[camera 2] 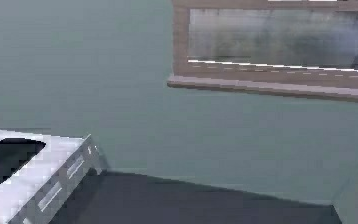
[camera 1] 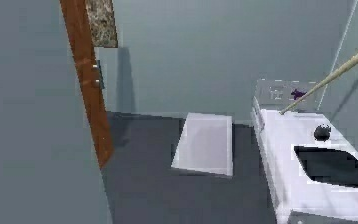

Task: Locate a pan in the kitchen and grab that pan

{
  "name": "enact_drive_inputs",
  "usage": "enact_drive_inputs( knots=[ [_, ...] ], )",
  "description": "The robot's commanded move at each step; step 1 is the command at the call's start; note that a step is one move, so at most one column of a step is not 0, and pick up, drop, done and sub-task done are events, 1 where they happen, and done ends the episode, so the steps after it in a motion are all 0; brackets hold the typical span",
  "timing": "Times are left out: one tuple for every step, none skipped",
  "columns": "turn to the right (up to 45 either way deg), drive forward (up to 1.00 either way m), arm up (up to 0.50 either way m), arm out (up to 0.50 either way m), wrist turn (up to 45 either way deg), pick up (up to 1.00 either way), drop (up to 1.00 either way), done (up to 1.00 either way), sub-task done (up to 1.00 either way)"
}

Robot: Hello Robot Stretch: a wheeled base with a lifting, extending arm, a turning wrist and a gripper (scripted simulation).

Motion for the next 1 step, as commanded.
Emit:
enact_drive_inputs(
  knots=[
    [0.0, 0.85, 0.0, 0.0, 0.0, 0.0, 0.0, 0.0, 0.0]
  ],
)
